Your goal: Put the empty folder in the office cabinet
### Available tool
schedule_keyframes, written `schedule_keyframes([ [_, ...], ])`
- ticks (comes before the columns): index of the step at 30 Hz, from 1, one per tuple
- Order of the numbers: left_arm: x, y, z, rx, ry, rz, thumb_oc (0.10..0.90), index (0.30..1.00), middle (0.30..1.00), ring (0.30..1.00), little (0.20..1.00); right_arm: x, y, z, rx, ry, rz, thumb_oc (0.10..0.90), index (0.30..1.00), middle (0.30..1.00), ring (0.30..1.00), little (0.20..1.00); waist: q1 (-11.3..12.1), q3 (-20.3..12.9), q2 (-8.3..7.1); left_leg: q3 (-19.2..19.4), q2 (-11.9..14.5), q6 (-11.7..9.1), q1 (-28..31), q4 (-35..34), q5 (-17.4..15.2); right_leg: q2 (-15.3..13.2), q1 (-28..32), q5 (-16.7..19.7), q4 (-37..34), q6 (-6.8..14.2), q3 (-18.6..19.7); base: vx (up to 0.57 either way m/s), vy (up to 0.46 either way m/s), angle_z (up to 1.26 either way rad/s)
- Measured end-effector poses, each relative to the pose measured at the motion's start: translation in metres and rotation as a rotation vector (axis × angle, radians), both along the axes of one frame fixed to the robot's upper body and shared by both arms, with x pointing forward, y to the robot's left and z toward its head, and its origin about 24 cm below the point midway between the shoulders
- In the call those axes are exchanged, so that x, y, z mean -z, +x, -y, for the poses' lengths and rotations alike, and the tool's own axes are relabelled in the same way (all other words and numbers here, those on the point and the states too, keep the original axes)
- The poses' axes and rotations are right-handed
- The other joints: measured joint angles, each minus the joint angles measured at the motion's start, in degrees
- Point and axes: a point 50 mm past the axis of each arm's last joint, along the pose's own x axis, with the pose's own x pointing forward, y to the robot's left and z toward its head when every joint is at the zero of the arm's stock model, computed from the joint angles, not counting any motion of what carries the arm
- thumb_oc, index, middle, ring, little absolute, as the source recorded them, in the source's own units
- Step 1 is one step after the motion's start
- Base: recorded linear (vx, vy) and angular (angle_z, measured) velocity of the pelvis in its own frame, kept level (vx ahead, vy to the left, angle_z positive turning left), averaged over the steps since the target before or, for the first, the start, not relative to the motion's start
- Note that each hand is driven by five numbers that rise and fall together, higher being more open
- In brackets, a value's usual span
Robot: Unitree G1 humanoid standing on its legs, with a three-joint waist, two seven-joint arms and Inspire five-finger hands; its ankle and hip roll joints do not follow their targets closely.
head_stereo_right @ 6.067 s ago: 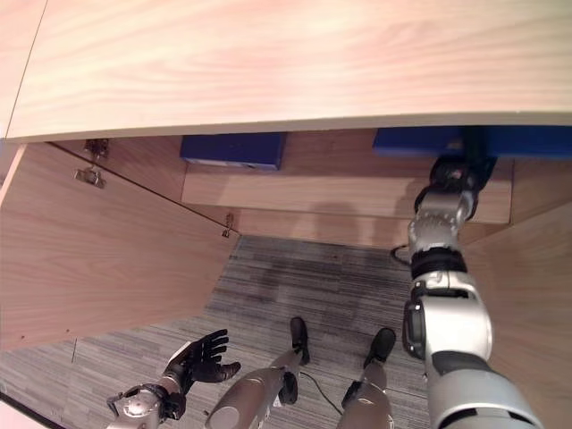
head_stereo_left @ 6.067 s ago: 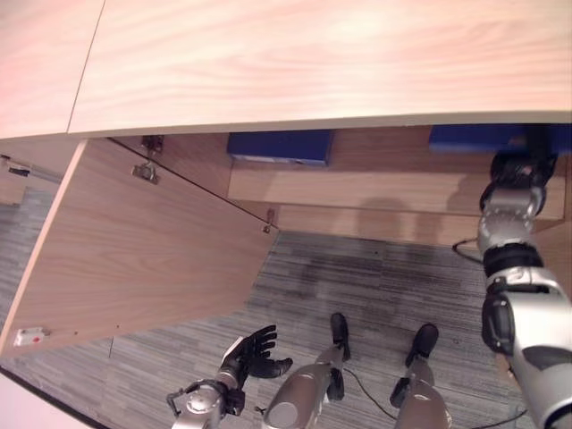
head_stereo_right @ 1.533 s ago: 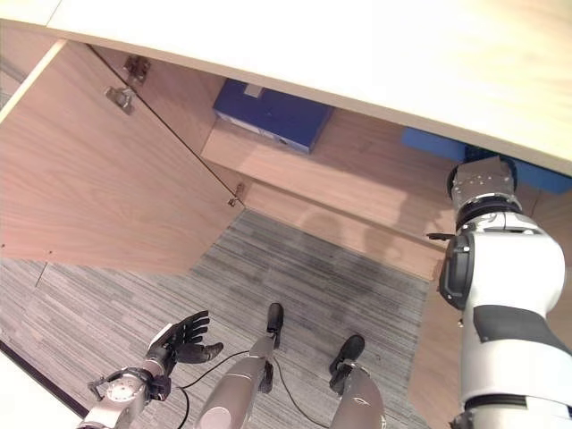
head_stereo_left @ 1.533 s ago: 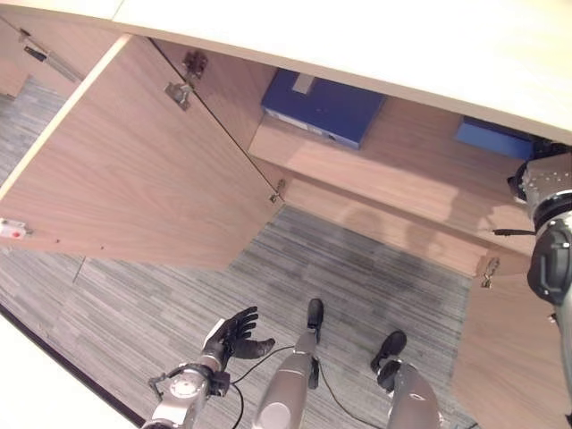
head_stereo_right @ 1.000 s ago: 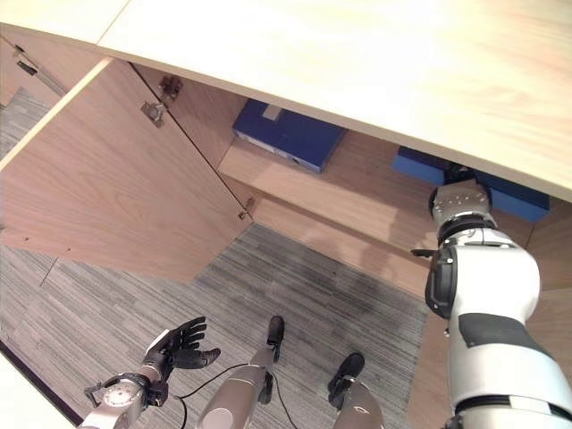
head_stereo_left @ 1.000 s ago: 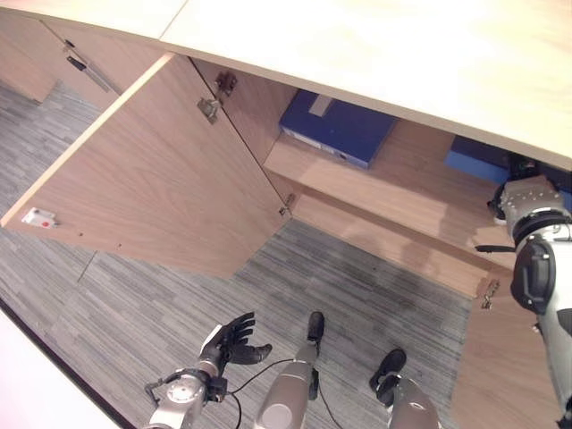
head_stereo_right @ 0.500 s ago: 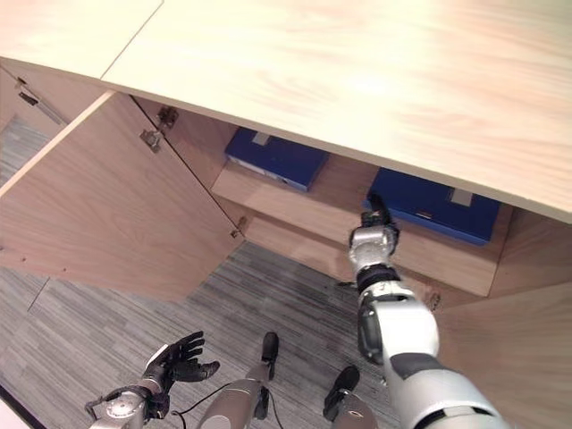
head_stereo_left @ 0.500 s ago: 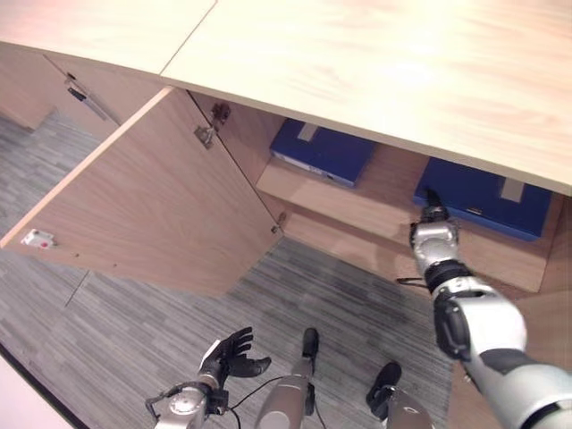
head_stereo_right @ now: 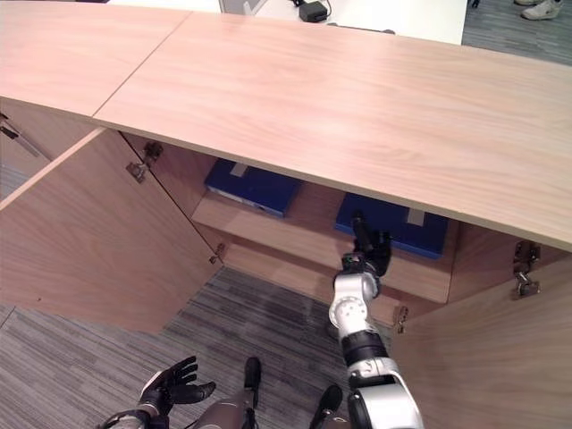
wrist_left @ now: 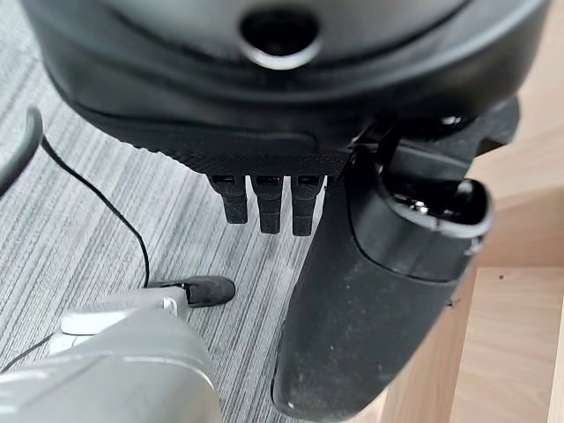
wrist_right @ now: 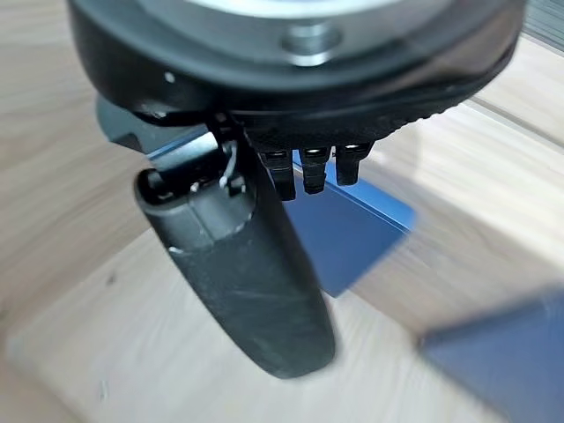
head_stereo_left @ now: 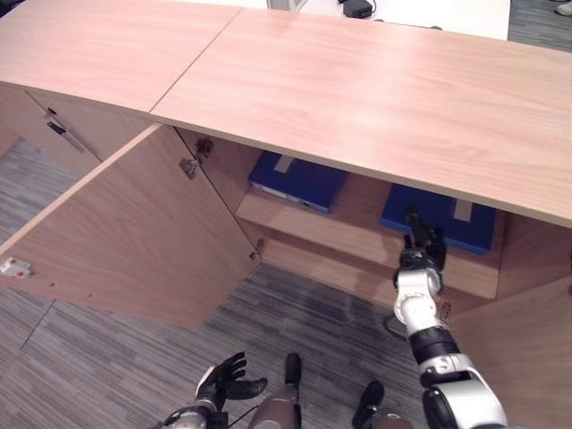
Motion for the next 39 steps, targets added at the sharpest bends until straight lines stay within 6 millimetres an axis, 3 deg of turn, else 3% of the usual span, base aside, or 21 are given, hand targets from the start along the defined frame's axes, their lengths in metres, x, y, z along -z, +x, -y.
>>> schedule_keyframes([
  [1,-0.001,0.000,-0.005,-0.025,0.003,0.006,0.800,0.900,0.900,0.900,0.900,0.004,-0.012,0.016,-0.043,-0.164,-0.034,0.400,0.300,0.300,0.300,0.300,-0.15,-0.03,-0.05,-0.01,-0.05,-0.01,0.44,-0.01,-0.18,0.06,0.78,0.10,-0.57,0.14,-0.10,0.00,0.000,0.00],
  [3,-0.001,-0.006,-0.016,-0.088,0.015,0.001,0.800,0.900,0.900,0.900,0.900,0.009,-0.029,0.036,-0.100,-0.390,-0.101,0.400,0.300,0.300,0.300,0.300,-0.90,-0.13,-0.39,0.13,0.07,-0.04,0.97,-0.03,-0.44,0.57,1.99,0.93,-2.37,0.15,-0.21,0.01,0.003,-0.03],
  [5,0.001,-0.014,-0.023,-0.097,0.043,-0.027,0.800,0.900,0.900,0.900,0.900,0.009,-0.031,0.045,-0.125,-0.522,-0.157,0.400,0.300,0.300,0.300,0.300,-2.87,-0.44,-0.93,0.54,0.25,-0.33,2.21,-0.24,-0.91,1.21,4.06,1.98,-4.93,0.24,-0.10,0.01,0.017,-0.09],
  [8,0.001,-0.014,-0.023,-0.089,0.044,-0.021,0.800,0.900,0.900,0.900,0.900,-0.006,-0.032,0.050,-0.177,-0.742,-0.164,0.400,0.300,0.300,0.300,0.300,-3.35,-0.90,-1.85,1.23,0.60,-0.40,2.37,-0.23,-1.11,2.02,4.57,3.17,-6.99,0.08,0.52,-0.01,0.019,-0.15],
  [11,0.000,-0.013,-0.021,-0.076,0.029,-0.015,0.800,0.900,0.900,0.900,0.900,-0.012,-0.031,0.043,-0.233,-0.790,-0.126,0.400,0.300,0.300,0.300,0.300,-3.44,-1.36,-2.92,1.60,0.81,-0.47,2.67,-0.09,-1.07,2.49,5.26,3.79,-8.33,-0.06,0.80,0.00,0.008,-0.07],
  [12,0.000,-0.012,-0.020,-0.075,0.025,-0.014,0.800,0.900,0.900,0.900,0.900,-0.012,-0.032,0.041,-0.248,-0.792,-0.119,0.800,0.900,0.900,0.900,0.900,-3.38,-1.32,-3.05,1.58,0.78,-0.48,3.02,-0.06,-1.07,2.53,5.79,3.85,-8.59,-0.05,0.75,-0.02,0.032,0.08],
  [18,0.003,-0.018,-0.021,-0.085,0.028,-0.032,0.800,0.900,0.900,0.900,0.900,-0.011,-0.051,0.007,-0.518,-0.809,0.004,0.800,0.900,0.900,0.900,0.900,-4.65,-1.66,-3.86,1.63,0.64,-1.32,4.20,-0.27,-2.25,2.55,7.91,4.00,-9.71,0.14,0.53,-0.02,0.006,0.01],
  [20,0.002,-0.019,-0.022,-0.085,0.035,-0.025,0.800,0.900,0.900,0.900,0.900,-0.005,-0.062,-0.007,-0.661,-0.827,0.022,0.800,0.900,0.900,0.900,0.900,-4.63,-1.98,-4.42,1.59,0.61,-1.29,4.42,-0.28,-2.36,2.57,8.37,4.07,-10.05,0.15,0.38,-0.04,-0.031,0.04],
  [26,0.004,-0.020,-0.024,-0.070,0.051,-0.041,0.800,0.900,0.900,0.900,0.900,0.010,-0.072,-0.029,-0.851,-0.863,0.008,0.800,0.900,0.900,0.900,0.900,-4.15,-2.52,-5.23,0.33,0.30,-1.32,6.26,-0.26,-1.87,3.03,11.92,4.31,-11.94,0.28,-0.93,-0.10,-0.058,0.12],
  [28,0.004,-0.018,-0.027,-0.083,0.054,-0.040,0.800,0.900,0.900,0.900,0.900,0.016,-0.075,-0.036,-0.896,-0.851,0.005,0.800,0.900,0.900,0.900,0.900,-3.51,-2.56,-5.13,0.08,0.34,-2.22,5.72,-0.23,-1.21,3.19,12.28,4.50,-12.41,0.20,-2.32,-0.24,0.063,0.25],
  [29,0.003,-0.014,-0.026,-0.080,0.053,-0.027,0.800,0.900,0.900,0.900,0.900,0.020,-0.075,-0.036,-0.899,-0.847,-0.007,0.800,0.900,0.900,0.900,0.900,-3.39,-2.49,-5.31,0.23,0.18,-4.08,5.09,-0.07,-0.06,2.69,12.28,4.53,-12.52,0.18,-3.30,-0.20,0.100,0.72],
  [30,0.001,-0.007,-0.023,-0.078,0.043,-0.002,0.800,0.900,0.900,0.900,0.900,0.027,-0.077,-0.032,-0.909,-0.853,-0.052,0.800,0.900,0.900,0.900,0.900,-3.13,-2.56,-4.89,2.09,0.40,-7.80,3.90,-0.29,-1.00,2.28,12.92,4.87,-12.94,-0.16,-6.34,-0.17,0.093,0.86],
  [31,0.000,-0.003,-0.021,-0.083,0.033,0.015,0.800,0.900,0.900,0.900,0.900,0.034,-0.078,-0.029,-0.918,-0.855,-0.089,0.800,0.900,0.900,0.900,0.900,-2.40,-2.43,-4.86,7.72,1.46,-5.71,4.13,-0.09,-3.82,1.83,13.29,4.86,-12.92,-0.20,-7.93,-0.13,0.088,0.94],
  [32,0.000,-0.002,-0.020,-0.092,0.026,0.022,0.800,0.900,0.900,0.900,0.900,0.038,-0.081,-0.027,-0.920,-0.849,-0.113,0.800,0.900,0.900,0.900,0.900,-2.19,-2.39,-5.01,10.41,1.86,-5.64,4.34,-0.04,-3.81,1.10,13.70,4.77,-12.92,-0.26,-9.15,-0.09,0.106,0.46],
  [33,0.000,-0.002,-0.020,-0.092,0.026,0.022,0.800,0.900,0.900,0.900,0.900,0.038,-0.081,-0.027,-0.920,-0.849,-0.113,0.800,0.900,0.900,0.900,0.900,-2.19,-2.39,-5.01,10.41,1.86,-5.64,4.34,-0.04,-3.81,1.10,13.70,4.77,-12.92,-0.26,-9.15,-0.06,0.143,0.58],
  [34,0.001,-0.008,-0.019,-0.097,0.022,0.021,0.800,0.900,0.900,0.900,0.900,0.044,-0.083,-0.026,-0.935,-0.856,-0.145,0.800,0.900,0.900,0.900,0.900,-1.45,-2.18,-5.20,13.90,5.36,-6.86,5.42,-0.02,-3.23,-1.59,14.19,4.97,-12.92,0.13,-11.51,-0.01,0.109,0.61],
  [35,0.003,-0.012,-0.018,-0.102,0.019,0.009,0.800,0.900,0.900,0.900,0.900,0.044,-0.084,-0.025,-0.937,-0.867,-0.150,0.800,0.900,0.900,0.900,0.900,-1.96,-2.21,-4.89,16.03,6.31,-7.34,5.96,-0.01,-2.93,-2.39,14.85,5.32,-12.90,0.78,-12.27,-0.08,0.155,0.88],
  [36,0.005,-0.016,-0.016,-0.103,0.011,-0.004,0.800,0.900,0.900,0.900,0.900,0.046,-0.086,-0.022,-0.937,-0.883,-0.165,0.800,0.900,0.900,0.900,0.900,-2.74,-2.26,-4.29,17.29,7.74,-7.42,7.11,0.01,-2.89,-3.58,15.69,5.89,-12.78,1.83,-13.62,-0.09,0.170,0.78],
  [38,0.013,-0.033,-0.005,-0.111,-0.023,-0.048,0.800,0.900,0.900,0.900,0.900,0.051,-0.093,-0.007,-0.929,-0.925,-0.227,0.800,0.900,0.900,0.900,0.900,-3.57,-2.84,-1.83,21.70,10.17,-5.12,9.99,1.96,-1.91,-6.13,17.28,6.70,-11.38,5.05,-15.40,-0.12,0.206,0.71],
  [39,0.015,-0.037,-0.005,-0.119,-0.024,-0.065,0.800,0.900,0.900,0.900,0.900,0.057,-0.097,-0.001,-0.921,-0.930,-0.270,0.800,0.900,0.900,0.900,0.900,-3.99,-3.07,-1.73,22.01,8.36,-5.08,10.29,2.57,-1.98,-8.33,18.11,6.84,-9.93,6.52,-16.15,-0.14,0.237,0.92],
])
